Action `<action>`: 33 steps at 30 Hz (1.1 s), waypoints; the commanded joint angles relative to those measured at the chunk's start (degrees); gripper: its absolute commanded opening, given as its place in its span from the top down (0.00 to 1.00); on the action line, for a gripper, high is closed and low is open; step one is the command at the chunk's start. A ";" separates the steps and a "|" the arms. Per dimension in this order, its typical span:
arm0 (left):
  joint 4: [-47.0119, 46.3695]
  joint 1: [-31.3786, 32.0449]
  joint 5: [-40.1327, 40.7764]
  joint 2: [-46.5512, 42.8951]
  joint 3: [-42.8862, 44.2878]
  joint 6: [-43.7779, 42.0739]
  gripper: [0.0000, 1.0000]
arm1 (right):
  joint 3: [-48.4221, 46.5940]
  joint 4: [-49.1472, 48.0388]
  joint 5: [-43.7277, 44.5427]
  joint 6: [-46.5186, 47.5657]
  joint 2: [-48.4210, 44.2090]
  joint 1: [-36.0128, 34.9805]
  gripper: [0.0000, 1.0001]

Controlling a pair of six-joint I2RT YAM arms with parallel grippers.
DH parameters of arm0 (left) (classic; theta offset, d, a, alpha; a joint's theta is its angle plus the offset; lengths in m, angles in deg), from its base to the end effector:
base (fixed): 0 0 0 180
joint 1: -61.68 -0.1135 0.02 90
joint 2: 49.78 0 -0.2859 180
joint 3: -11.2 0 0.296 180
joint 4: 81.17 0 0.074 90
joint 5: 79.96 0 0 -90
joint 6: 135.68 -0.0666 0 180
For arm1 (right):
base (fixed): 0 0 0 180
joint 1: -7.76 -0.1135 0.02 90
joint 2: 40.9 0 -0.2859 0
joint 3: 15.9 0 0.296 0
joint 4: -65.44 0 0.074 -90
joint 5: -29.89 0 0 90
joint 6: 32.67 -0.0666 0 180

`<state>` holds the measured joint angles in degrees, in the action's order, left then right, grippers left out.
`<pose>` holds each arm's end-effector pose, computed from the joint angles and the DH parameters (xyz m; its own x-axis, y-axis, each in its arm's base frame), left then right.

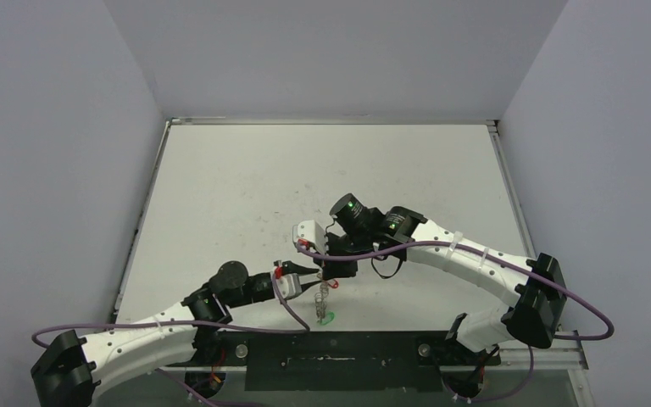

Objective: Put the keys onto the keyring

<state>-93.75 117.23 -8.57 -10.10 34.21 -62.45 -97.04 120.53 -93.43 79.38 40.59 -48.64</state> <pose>0.1071 -0.1937 0.2014 0.2388 0.1353 -0.9616 0.9323 0.2450 0.2660 0.1617 0.3095 0.2877 -0.0964 -0.7119 -0.6956 -0.9760 -0.0695 0.2063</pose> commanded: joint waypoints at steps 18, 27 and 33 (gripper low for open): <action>-6.48 0.09 -0.85 3.23 3.72 0.80 0.79 | -3.72 -0.66 -1.97 1.06 1.72 -1.17 1.00; -5.92 0.09 -1.85 4.98 4.48 0.52 1.00 | -3.81 -0.71 -1.65 1.20 1.92 -1.27 1.00; -7.06 0.09 -0.98 4.93 3.14 1.82 1.00 | -3.81 -1.92 -0.95 0.43 1.22 -1.10 1.00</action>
<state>-95.96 117.21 -9.93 -4.88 35.48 -61.12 -97.98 122.41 -92.40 80.91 42.69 -49.03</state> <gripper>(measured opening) 0.021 0.030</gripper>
